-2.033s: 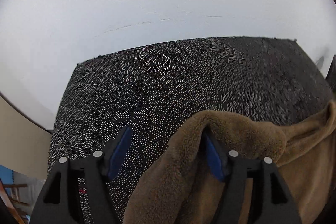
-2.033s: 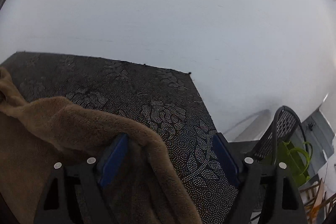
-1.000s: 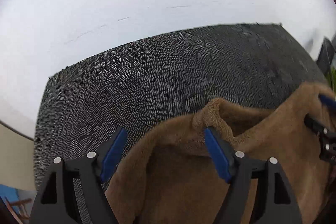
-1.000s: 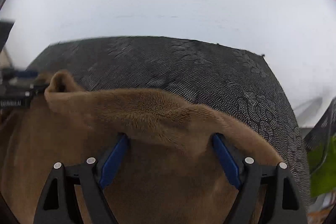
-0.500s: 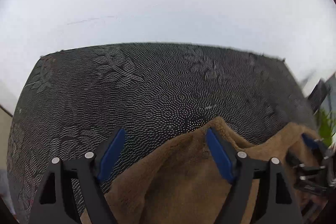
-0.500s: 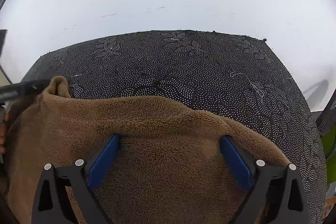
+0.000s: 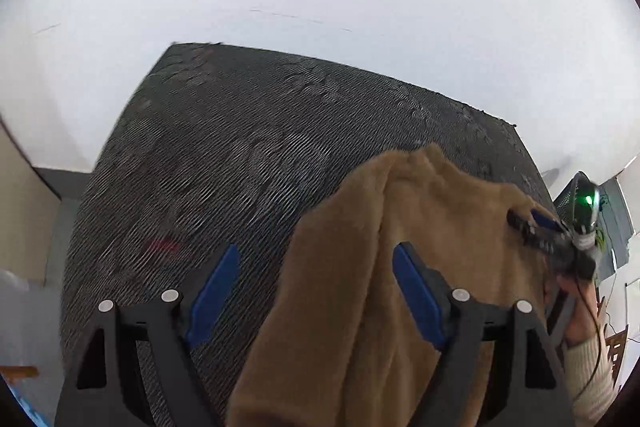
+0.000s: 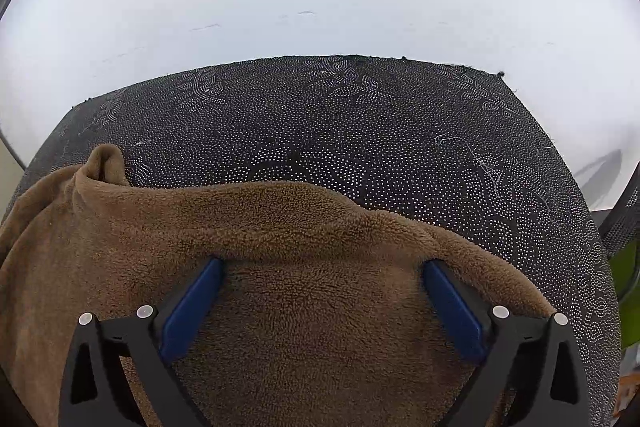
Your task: Fold clothes
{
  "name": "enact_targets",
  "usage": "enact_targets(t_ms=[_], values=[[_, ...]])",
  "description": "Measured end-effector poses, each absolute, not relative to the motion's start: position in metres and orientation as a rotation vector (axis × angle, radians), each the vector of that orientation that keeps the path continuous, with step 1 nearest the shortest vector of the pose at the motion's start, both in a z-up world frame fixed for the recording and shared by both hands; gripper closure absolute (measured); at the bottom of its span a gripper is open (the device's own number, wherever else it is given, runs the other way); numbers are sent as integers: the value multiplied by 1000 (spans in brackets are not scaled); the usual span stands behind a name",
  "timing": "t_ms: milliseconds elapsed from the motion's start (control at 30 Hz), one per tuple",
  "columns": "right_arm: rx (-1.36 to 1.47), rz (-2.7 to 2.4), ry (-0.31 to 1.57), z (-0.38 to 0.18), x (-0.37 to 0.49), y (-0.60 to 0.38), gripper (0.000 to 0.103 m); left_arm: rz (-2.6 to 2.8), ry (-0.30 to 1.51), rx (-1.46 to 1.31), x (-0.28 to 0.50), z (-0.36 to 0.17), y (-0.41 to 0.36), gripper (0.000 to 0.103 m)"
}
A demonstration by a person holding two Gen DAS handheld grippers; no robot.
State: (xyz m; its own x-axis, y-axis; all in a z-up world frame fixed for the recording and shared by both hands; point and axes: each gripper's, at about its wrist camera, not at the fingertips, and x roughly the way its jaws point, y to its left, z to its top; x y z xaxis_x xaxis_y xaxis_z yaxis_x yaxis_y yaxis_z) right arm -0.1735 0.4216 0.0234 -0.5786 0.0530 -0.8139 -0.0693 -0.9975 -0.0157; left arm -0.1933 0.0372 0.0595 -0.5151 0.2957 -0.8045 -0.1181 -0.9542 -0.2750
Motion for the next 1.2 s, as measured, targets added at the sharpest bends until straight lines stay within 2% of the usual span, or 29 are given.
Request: enact_targets(t_ms=[167,333,567,700,900,933,1000,1033,1067,1200], values=[[-1403,2729,21,23,-174,421,1,2573,-172,-1389,-165,61,20,20],[-1401,2726,18,23,-174,420,1,2486,-109,-1453,-156,41,14,20],[-1401,2724,16,22,-174,419,1,2425,-132,-1449,-148,24,15,18],[-1399,2720,14,22,-174,417,1,2287,-275,-1406,-147,25,13,18],[-1399,2719,15,22,-173,415,1,2252,-182,-1356,-134,26,27,20],[-1399,2719,15,22,-173,415,1,2262,-182,-1357,-133,26,27,22],[-1399,2719,15,23,-173,415,1,2291,-164,-1368,-133,27,27,44],[-1399,2719,16,23,-173,416,1,2301,-156,-1375,-133,27,27,66],[-1399,2719,16,23,-173,416,1,2311,-172,-1383,-134,27,25,82],[-1400,2720,19,23,-174,417,1,2441,-178,-1339,-127,42,14,89]])
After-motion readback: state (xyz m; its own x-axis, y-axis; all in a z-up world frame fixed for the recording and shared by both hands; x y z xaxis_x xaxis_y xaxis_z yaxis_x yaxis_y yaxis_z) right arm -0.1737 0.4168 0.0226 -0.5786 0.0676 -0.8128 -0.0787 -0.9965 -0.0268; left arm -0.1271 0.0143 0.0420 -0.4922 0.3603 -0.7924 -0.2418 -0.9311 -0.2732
